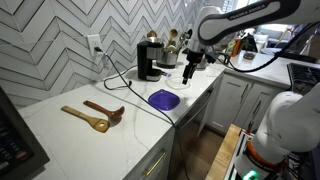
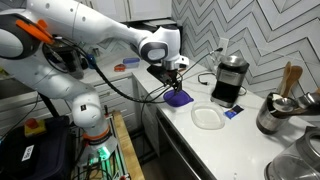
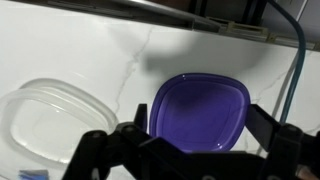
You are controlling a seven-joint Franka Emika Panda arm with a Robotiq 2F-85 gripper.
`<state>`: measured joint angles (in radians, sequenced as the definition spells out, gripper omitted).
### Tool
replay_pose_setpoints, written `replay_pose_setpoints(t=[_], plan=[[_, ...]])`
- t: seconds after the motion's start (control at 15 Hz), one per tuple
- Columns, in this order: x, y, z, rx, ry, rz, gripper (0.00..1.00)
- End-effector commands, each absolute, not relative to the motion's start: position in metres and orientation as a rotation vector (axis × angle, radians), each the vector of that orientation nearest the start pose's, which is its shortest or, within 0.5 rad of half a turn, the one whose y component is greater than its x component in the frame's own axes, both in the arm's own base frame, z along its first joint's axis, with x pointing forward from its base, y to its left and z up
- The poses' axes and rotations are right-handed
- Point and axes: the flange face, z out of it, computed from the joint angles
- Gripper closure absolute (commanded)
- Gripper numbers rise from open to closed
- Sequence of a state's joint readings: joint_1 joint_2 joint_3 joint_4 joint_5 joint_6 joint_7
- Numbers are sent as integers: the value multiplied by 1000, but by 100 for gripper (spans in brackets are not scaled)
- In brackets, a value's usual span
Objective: Put the blue lid on the clear bowl on the right
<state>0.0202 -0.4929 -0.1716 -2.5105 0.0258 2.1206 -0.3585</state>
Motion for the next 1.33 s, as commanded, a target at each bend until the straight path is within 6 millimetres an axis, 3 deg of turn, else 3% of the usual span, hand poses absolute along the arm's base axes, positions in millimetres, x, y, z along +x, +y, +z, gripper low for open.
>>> replay_pose_setpoints(t=[0.0, 0.07, 0.27, 0.53, 0.8, 1.27], plan=[[420, -49, 416, -2989, -412, -99, 0], [410, -53, 436, -3033, -361, -124, 0], [419, -47, 416, -3012, -393, -77, 0], [422, -47, 413, -3012, -429, -92, 0], [433, -41, 389, -3027, -549, -245, 0], [452, -23, 348, -3028, -520, -431, 0]])
